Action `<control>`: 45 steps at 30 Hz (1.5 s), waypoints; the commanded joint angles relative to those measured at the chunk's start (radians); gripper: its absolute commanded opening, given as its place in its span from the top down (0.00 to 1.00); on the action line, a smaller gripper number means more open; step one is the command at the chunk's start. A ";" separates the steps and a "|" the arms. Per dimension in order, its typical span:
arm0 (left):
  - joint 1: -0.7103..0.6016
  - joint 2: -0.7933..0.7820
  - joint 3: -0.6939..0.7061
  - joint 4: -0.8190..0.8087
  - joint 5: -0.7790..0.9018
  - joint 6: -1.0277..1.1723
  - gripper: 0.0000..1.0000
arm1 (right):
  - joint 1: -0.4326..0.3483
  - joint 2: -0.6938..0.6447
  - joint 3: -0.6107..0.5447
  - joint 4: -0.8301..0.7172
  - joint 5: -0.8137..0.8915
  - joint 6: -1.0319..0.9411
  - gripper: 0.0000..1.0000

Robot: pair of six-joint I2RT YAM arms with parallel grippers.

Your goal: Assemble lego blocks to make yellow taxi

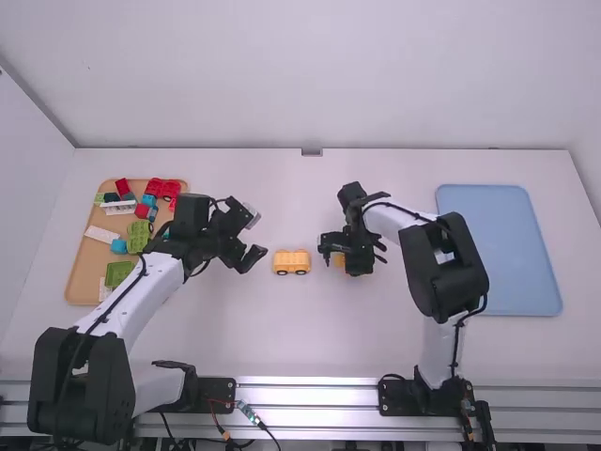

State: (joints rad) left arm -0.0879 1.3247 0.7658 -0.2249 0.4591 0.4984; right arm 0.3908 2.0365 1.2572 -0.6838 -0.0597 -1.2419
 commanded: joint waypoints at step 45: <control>0.003 0.349 0.126 -0.105 0.491 0.881 0.01 | -0.274 -0.308 -0.487 0.596 -0.698 -0.002 0.01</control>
State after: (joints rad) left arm -0.0883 1.6691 0.8970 -0.3302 0.8936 1.2835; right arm 0.1192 1.7313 0.7937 -0.1059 -0.7383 -1.3067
